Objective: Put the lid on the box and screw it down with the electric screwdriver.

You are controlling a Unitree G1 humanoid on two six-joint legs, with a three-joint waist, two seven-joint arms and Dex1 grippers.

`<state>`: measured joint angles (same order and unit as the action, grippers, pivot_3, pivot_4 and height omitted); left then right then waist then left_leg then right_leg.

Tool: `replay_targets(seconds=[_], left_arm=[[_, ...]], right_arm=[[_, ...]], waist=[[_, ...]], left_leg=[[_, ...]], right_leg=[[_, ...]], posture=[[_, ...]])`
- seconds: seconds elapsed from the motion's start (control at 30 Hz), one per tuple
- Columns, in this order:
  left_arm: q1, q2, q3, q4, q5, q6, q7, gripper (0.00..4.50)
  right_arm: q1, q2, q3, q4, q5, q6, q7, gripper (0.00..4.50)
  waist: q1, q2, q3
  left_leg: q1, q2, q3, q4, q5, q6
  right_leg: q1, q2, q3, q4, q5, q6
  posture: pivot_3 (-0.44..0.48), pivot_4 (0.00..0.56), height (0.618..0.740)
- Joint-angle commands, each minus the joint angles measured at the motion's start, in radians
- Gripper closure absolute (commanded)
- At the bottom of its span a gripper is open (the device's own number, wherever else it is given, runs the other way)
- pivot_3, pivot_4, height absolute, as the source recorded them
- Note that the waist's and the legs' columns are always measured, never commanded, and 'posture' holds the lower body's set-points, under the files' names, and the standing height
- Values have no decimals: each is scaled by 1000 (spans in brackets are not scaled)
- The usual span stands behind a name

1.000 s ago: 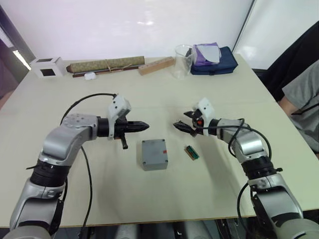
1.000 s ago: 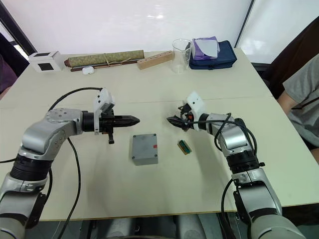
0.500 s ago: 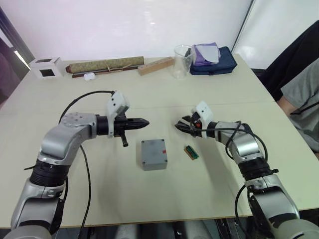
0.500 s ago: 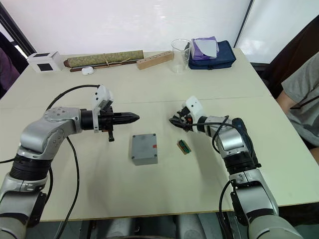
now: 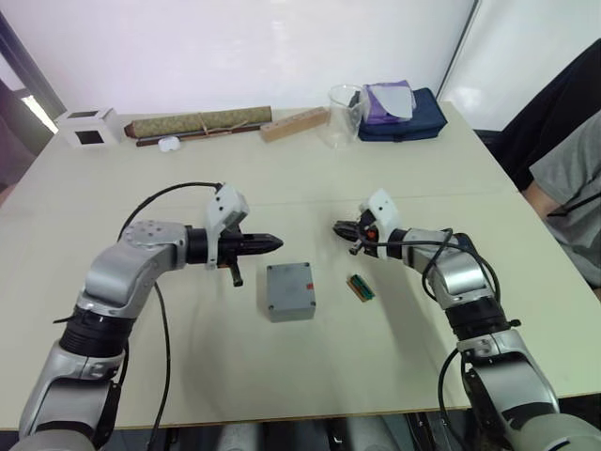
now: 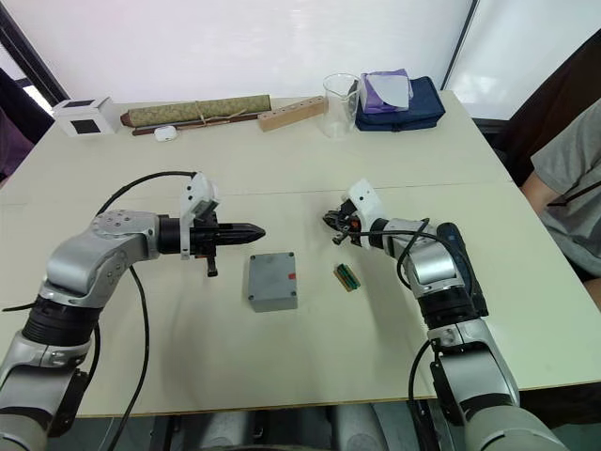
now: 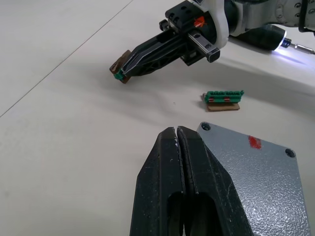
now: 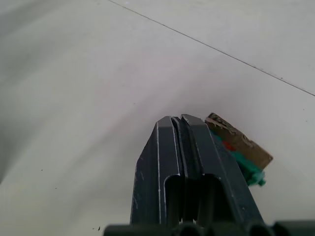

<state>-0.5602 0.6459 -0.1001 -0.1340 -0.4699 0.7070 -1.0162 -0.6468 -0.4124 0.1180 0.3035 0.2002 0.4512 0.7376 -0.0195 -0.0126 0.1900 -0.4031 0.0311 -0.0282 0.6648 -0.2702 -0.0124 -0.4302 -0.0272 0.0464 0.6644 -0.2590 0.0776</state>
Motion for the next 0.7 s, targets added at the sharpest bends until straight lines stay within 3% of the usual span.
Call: replay_targets(seconds=[0.03,0.37,0.53,0.7], left_arm=[[-15,5,10,-2,0,-27,-13,4500],[-15,-2,15,-4,-11,-20,-13,4500],[-7,21,40,-27,-46,9,-34,4500],[-4,44,45,-21,-51,11,-39,4500]], right_arm=[[-20,-5,-34,-42,11,-7,1,4427],[-10,-7,-91,-168,51,60,-20,4427],[25,-26,-115,-329,104,148,-14,4427],[76,-28,-72,-402,78,138,-31,4427]], waist=[[0,0,0],[0,0,0],[1,0,0],[0,0,0]], left_leg=[[0,0,0,0,0,0],[0,0,0,0,0,0],[0,0,0,0,0,0],[0,0,0,0,0,0]], right_leg=[[0,0,0,0,0,0],[0,0,0,0,0,0],[0,0,0,0,0,0],[0,0,0,0,0,0]], posture=[[0,150,740],[0,150,740],[0,150,740],[0,150,740]])
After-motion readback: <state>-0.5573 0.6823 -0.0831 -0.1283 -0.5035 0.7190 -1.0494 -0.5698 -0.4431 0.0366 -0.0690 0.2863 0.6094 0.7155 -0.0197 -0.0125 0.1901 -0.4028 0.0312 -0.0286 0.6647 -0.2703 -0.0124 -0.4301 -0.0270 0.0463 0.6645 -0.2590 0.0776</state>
